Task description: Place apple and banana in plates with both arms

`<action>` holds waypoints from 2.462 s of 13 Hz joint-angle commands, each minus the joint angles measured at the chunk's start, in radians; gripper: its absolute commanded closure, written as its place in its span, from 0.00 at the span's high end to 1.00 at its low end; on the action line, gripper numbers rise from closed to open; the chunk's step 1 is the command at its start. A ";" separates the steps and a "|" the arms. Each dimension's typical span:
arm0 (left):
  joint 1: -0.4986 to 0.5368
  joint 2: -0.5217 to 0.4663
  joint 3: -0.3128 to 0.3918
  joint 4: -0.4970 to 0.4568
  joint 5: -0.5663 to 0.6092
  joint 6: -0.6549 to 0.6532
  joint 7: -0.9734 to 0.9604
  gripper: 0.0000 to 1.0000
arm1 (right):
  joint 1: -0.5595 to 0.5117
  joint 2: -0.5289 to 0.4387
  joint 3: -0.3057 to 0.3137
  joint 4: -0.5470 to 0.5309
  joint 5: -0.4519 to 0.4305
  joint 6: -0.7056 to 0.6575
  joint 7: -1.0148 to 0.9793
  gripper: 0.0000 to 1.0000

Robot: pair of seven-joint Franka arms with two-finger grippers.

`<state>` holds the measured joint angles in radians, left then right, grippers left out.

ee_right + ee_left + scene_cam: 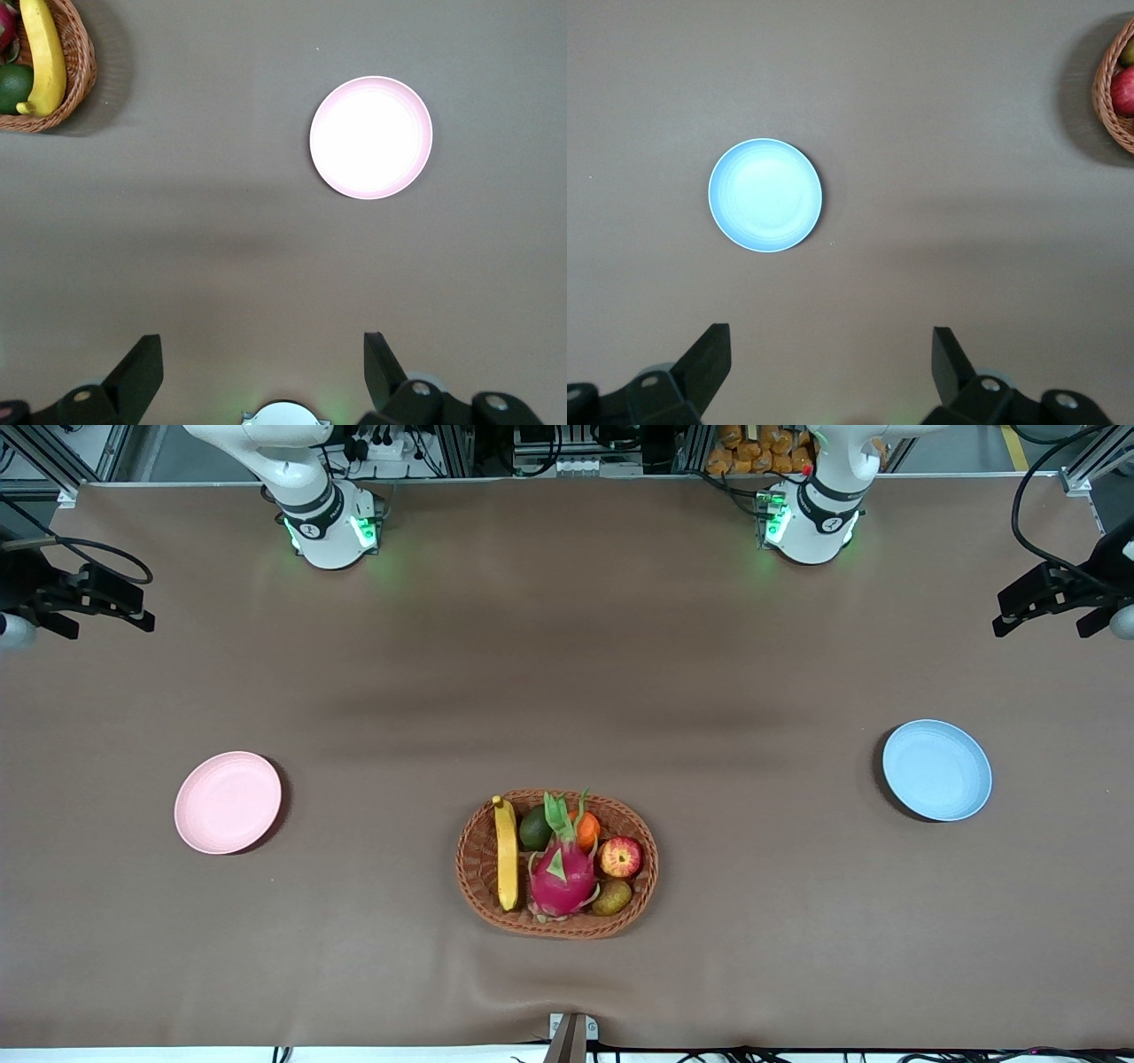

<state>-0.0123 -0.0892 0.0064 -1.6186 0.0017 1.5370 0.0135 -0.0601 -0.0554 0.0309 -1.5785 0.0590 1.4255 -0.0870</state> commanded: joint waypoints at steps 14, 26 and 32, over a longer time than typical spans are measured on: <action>-0.093 0.299 -0.017 0.175 0.015 -0.006 -0.015 1.00 | -0.001 -0.011 -0.003 -0.015 -0.014 0.004 -0.002 1.00; -0.146 0.557 -0.101 0.181 -0.019 0.336 0.144 1.00 | -0.004 -0.007 -0.003 -0.020 -0.014 0.007 -0.002 1.00; -0.233 0.687 -0.167 0.195 -0.019 0.592 0.230 1.00 | -0.007 -0.006 -0.005 -0.021 -0.014 0.007 -0.002 1.00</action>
<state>-0.2101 0.5551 -0.1615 -1.4650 -0.0046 2.0821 0.1973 -0.0619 -0.0541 0.0239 -1.5922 0.0589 1.4286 -0.0870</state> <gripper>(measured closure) 0.000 0.000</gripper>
